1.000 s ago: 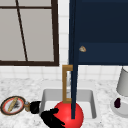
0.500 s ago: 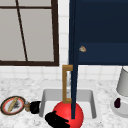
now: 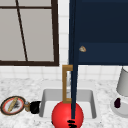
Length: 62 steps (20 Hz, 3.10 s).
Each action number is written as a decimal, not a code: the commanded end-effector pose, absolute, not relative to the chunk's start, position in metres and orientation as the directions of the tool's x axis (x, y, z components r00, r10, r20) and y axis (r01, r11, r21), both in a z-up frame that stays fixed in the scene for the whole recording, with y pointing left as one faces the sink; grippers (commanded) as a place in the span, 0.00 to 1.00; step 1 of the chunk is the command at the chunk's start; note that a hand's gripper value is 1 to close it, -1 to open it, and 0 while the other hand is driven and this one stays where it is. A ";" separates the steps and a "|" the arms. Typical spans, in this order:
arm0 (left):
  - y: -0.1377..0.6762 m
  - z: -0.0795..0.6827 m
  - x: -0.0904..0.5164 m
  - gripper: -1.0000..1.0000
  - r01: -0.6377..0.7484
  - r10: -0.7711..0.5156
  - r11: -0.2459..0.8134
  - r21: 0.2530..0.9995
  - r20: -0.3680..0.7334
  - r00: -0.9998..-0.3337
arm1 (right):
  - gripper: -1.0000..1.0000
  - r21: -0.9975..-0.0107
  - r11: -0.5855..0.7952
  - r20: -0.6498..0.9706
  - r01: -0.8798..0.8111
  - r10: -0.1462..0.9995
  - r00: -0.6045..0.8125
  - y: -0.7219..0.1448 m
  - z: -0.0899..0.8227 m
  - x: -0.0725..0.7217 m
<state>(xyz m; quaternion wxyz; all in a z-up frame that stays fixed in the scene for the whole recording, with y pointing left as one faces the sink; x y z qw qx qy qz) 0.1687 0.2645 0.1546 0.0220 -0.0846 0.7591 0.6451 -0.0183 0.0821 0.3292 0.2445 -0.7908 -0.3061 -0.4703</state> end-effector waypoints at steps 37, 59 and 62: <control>0.265 0.155 0.169 0.50 -0.157 -0.100 0.153 0.976 -0.143 -0.985 | 0.00 -0.202 -0.573 0.624 0.794 0.550 0.555 0.003 0.234 0.048; 0.265 0.155 0.169 0.50 -0.157 -0.100 0.153 0.976 -0.143 -0.985 | 0.00 -0.253 -0.551 0.327 0.795 0.725 0.606 -0.093 0.203 0.053; 0.265 0.155 0.169 0.50 -0.157 -0.100 0.153 0.976 -0.143 -0.985 | 0.00 -0.273 -0.542 0.298 0.795 0.738 0.606 -0.101 0.201 0.053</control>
